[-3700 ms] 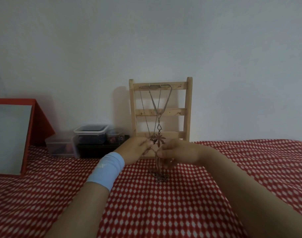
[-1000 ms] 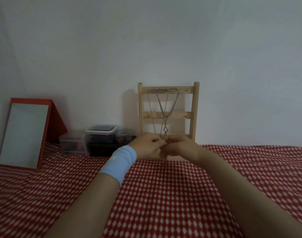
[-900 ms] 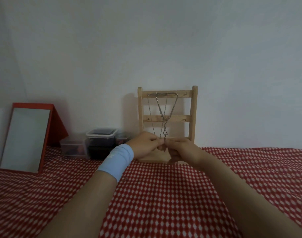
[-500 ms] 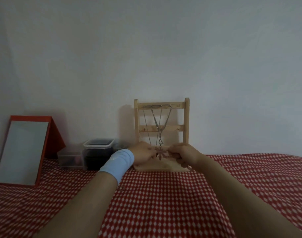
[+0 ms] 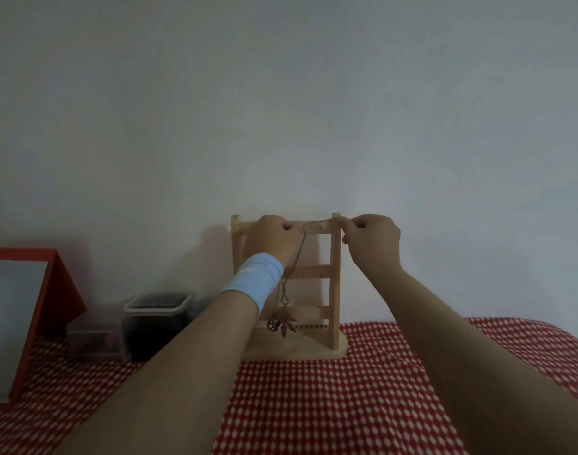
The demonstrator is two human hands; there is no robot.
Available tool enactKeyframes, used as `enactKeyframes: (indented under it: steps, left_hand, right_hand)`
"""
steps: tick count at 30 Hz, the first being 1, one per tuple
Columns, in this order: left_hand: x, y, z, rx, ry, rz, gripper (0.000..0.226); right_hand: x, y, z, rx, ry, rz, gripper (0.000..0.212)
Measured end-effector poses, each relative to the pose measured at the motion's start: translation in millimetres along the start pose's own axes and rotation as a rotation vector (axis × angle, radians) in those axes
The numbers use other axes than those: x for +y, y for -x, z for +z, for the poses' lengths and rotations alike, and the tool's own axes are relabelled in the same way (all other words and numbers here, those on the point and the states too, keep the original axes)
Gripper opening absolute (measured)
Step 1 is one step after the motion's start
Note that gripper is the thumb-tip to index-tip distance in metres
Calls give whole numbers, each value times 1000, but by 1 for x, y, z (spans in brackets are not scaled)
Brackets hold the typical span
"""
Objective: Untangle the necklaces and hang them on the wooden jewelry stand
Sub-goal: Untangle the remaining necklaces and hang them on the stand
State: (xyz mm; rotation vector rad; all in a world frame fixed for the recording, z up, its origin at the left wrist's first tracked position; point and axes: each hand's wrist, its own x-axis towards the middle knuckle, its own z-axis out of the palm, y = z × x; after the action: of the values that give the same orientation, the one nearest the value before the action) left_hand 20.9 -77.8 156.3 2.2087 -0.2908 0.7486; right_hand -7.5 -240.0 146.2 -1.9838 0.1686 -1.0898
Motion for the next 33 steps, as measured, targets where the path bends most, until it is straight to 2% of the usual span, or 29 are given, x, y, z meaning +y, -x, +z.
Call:
enactKeyframes:
  steps: [4, 7, 14, 20, 25, 31, 33]
  left_hand:
    - [5, 0, 6, 32, -58, -43, 38]
    - [-1, 1, 11, 31, 42, -62, 35]
    - [-18, 15, 23, -7, 153, -20, 48]
    - [-4, 16, 19, 24, 366, 0, 38]
    - [1, 3, 11, 18, 324, 29, 37]
    - [6, -8, -2, -3, 114, 66, 41]
    - [1, 3, 2, -56, 67, 56, 41]
  right_hand:
    - [-1, -7, 6, 10, 9, 20, 54]
    - [-2, -4, 13, 23, 65, 12, 59]
    - [13, 13, 22, -5, 117, 12, 58]
    - [22, 29, 25, -47, 107, 7, 56]
    - [18, 30, 26, -156, 102, 56, 48]
    - [14, 28, 24, -177, 98, 94, 45]
    - [16, 30, 25, -212, 109, 114, 45]
